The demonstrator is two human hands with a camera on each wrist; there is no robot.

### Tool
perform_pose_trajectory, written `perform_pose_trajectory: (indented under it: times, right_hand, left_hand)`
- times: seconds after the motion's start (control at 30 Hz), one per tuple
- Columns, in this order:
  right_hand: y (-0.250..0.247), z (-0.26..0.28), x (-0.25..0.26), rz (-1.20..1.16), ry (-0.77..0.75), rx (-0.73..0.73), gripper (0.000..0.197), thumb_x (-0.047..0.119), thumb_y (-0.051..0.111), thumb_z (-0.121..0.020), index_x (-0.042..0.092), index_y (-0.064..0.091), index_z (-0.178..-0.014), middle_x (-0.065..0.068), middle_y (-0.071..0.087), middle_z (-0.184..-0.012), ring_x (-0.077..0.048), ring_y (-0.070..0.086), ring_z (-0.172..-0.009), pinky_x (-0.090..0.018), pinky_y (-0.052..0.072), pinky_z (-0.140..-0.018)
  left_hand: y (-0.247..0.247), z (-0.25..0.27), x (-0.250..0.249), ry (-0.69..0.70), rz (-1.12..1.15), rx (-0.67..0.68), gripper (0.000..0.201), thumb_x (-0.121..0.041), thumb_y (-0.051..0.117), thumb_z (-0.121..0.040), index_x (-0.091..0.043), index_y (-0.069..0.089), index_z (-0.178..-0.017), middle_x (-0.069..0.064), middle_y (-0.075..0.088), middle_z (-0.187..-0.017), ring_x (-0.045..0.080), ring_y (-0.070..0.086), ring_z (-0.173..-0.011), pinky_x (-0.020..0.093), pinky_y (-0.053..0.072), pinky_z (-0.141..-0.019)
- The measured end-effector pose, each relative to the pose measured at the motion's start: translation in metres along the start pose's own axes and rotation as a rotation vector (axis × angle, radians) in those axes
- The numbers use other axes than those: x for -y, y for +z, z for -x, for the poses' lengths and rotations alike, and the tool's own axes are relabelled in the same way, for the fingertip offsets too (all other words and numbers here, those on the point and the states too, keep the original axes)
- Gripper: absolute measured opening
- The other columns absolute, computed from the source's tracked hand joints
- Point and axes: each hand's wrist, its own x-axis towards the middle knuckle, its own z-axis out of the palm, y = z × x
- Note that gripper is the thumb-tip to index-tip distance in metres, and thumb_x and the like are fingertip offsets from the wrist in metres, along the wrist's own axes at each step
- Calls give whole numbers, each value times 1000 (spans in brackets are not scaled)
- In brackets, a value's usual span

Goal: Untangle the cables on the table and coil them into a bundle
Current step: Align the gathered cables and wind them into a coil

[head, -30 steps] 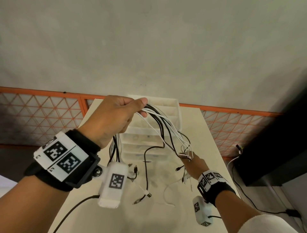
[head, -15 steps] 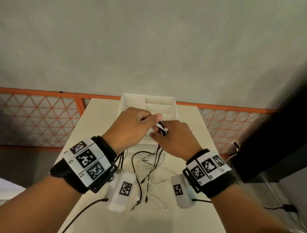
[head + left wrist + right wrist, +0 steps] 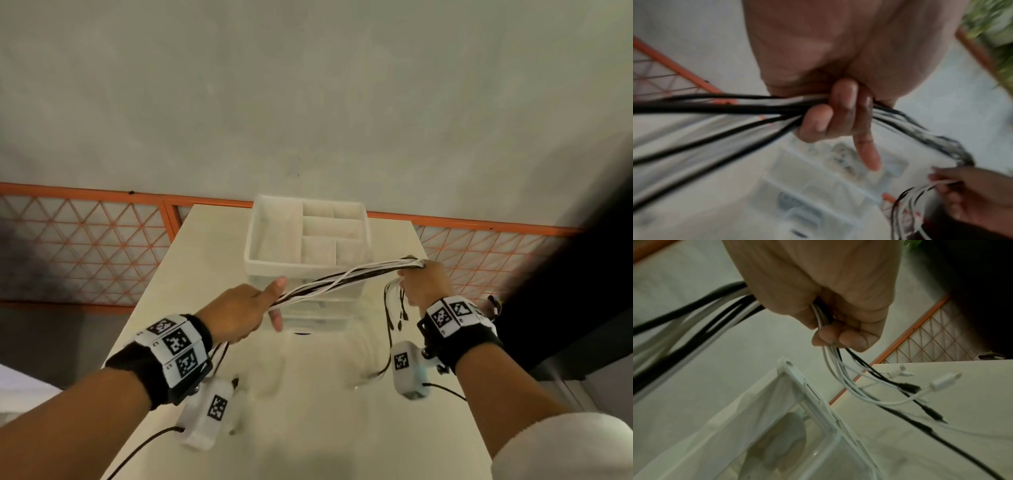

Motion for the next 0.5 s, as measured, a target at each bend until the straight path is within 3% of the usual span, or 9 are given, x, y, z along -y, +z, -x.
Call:
perform_pose_trajectory:
  times: [0.07,0.13,0.2,0.23,0.3,0.33,0.4,0.5]
  right_hand:
    - [-2,-10,3,-46,-22,-37,24,31,45,-85,20,62,-71,-8,66,-72,-25,54,-59,-36,45,-59]
    - [-2,-11,12,-179,-50,-74,22,26,45,-87,23,62,-73,-6,65,-74,-24,56,-61,-35,46,-61]
    - [-6,-13,25,-432,-25,-132,26,14,46,-93,23,62,-73,-7,63,-73,-22,54,-60,-35,46,-63]
    - [-10,-15,32,-588,2,-149,31,6,44,-96,21,61,-75,-6,60,-69,-20,51,-57,-32,45,-59]
    - [-19,-19,44,-880,35,-169,35,-2,38,-99,18,60,-80,-5,57,-68,-19,48,-54,-25,38,-49]
    - [-24,-17,47,-961,30,-175,35,-2,38,-100,18,60,-83,-5,58,-73,-19,51,-58,-24,39,-50]
    - [-27,-16,47,-1043,9,-151,35,-1,34,-102,19,57,-85,-5,60,-81,-20,55,-68,-27,45,-57]
    - [-15,-19,25,-1106,43,-88,39,-1,28,-99,14,63,-88,-4,65,-67,-18,54,-60,-24,43,-50]
  left_hand:
    - [3,-7,18,-58,-16,21,90,-78,17,-87,-9,73,-73,-2,38,-43,17,36,-40,24,39,-50]
    - [4,-12,33,-112,-12,48,92,-78,14,-86,-7,69,-69,-1,38,-44,18,37,-43,24,41,-51]
    - [2,-15,45,-170,-9,57,90,-77,13,-86,-7,65,-64,0,37,-44,17,38,-43,24,42,-53]
    - [1,-16,50,-195,0,42,89,-77,14,-86,-8,63,-61,0,37,-43,17,38,-42,25,42,-54]
    - [-3,-18,53,-206,19,-47,83,-76,21,-87,-10,59,-55,-2,39,-41,17,40,-43,27,43,-58]
    - [-5,-19,50,-182,20,-113,79,-74,25,-88,-11,56,-52,-3,41,-40,18,41,-44,28,41,-59]
    - [-13,-23,36,-106,40,-258,72,-69,32,-91,-13,50,-50,-3,44,-43,19,42,-47,29,36,-58]
    - [-22,-29,15,-18,107,-420,66,-66,37,-93,-14,49,-54,2,48,-52,20,43,-51,31,34,-59]
